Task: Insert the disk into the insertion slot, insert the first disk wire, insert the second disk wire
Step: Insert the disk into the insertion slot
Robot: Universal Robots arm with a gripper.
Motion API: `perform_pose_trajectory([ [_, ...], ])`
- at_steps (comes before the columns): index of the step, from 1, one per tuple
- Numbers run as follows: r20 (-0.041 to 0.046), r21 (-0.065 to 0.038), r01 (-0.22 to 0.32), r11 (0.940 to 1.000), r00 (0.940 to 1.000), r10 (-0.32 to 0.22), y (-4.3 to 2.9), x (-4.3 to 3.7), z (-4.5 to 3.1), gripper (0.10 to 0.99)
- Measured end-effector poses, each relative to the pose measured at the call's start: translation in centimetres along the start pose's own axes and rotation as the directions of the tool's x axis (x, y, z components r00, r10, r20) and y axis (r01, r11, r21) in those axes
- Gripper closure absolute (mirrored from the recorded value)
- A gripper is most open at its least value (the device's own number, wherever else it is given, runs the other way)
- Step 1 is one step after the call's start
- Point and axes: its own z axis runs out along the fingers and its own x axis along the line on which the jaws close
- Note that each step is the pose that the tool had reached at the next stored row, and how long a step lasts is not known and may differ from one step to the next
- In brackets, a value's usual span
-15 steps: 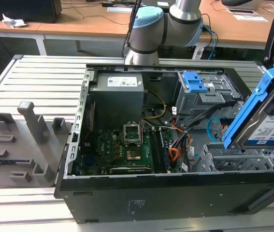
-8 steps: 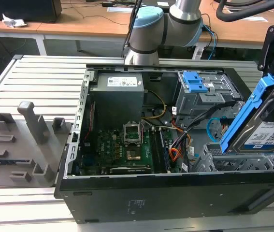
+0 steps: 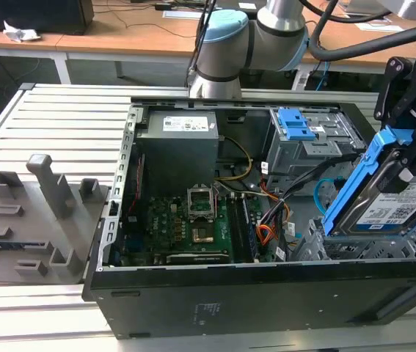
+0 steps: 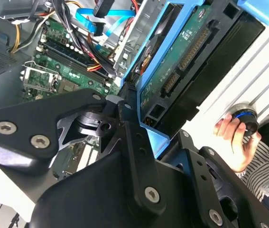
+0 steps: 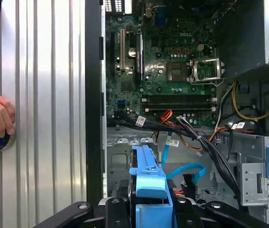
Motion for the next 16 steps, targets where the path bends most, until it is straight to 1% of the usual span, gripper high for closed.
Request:
perform_pose_trajectory([
  [2,0.0064,0.0,0.0,1.0,1.0,0.0,0.0,-0.37,0.24,0.722],
  [4,0.0067,0.0,0.0,1.0,1.0,0.0,-0.02,-0.47,0.76,0.722],
  [6,0.0067,0.0,0.001,1.0,1.0,-0.001,-0.03,-0.48,0.99,0.722],
  [12,0.0068,0.0,0.002,1.0,1.0,-0.002,-0.09,-0.46,2.58,0.722],
  [16,0.0066,0.0,0.002,1.0,1.0,-0.002,-0.11,-0.45,3.31,0.722],
])
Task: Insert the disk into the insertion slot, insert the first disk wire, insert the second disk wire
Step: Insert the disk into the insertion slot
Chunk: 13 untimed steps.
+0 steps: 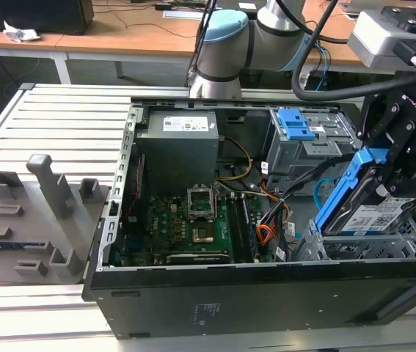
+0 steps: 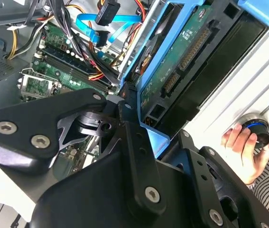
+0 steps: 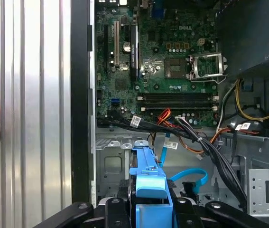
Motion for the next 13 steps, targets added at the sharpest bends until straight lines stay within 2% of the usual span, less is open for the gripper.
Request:
perform_pose_trajectory([
  [7,0.0,0.0,0.0,1.0,1.0,0.0,-0.01,0.01,0.3,0.722],
  [8,-0.0001,0.0,0.0,1.0,1.0,0.0,-0.01,0.01,0.3,0.71],
  [9,0.0,0.0,0.0,1.0,1.0,0.0,-0.01,0.01,0.31,0.647],
  [13,0.0001,0.0,0.0,1.0,1.0,0.0,-0.01,0.01,0.32,0.647],
])
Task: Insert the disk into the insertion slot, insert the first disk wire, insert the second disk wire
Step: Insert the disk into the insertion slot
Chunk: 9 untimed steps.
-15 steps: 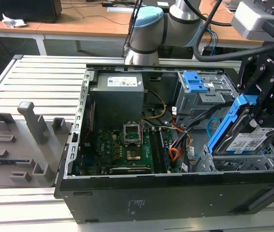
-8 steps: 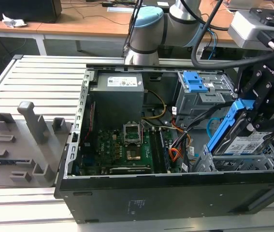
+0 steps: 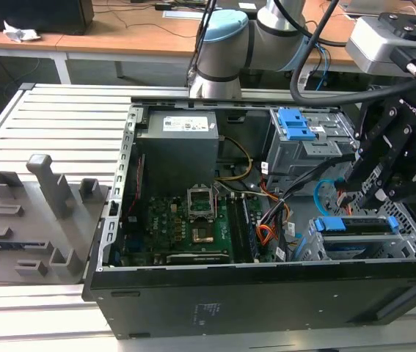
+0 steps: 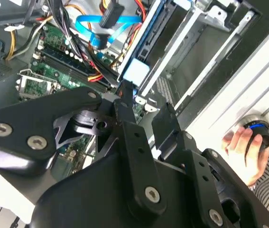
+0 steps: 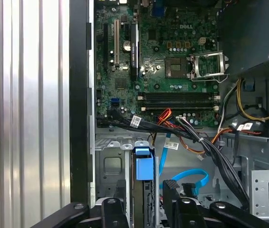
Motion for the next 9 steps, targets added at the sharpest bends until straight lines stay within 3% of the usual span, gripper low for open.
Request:
perform_pose_trajectory([
  [3,0.0,0.0,0.0,1.0,1.0,0.0,0.0,0.0,0.01,0.663],
  [4,0.0,0.0,0.0,1.0,1.0,0.0,0.0,0.0,0.01,0.792],
  [5,-0.0001,0.0,0.0,1.0,1.0,0.0,0.0,0.0,0.02,0.851],
  [6,0.0,0.0,0.0,1.0,1.0,0.0,0.0,0.0,0.02,0.851],
  [8,-0.0001,0.0,0.0,1.0,1.0,0.0,0.0,0.0,0.02,0.973],
  [9,0.0,0.0,0.0,1.0,1.0,0.0,0.0,0.0,0.03,0.98],
])
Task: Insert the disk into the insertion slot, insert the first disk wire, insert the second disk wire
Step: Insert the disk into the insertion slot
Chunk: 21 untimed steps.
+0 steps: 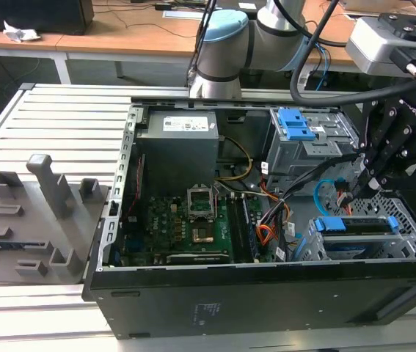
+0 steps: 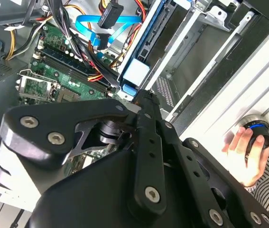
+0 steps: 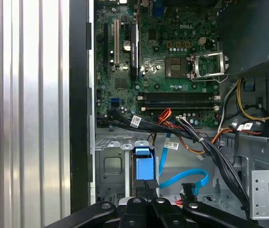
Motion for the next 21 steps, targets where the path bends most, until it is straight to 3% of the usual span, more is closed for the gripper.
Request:
perform_pose_trajectory([
  [9,0.0,0.0,0.0,1.0,1.0,0.0,0.0,0.0,0.03,0.98],
  [14,0.0,-0.001,0.0,1.0,1.0,0.0,-0.45,0.0,0.33,0.98],
  [18,0.0,-0.001,0.0,1.0,1.0,0.0,-0.6,0.02,1.19,0.98],
  [21,0.0,-0.001,0.0,1.0,1.0,0.0,-0.65,0.03,2.23,0.98],
])
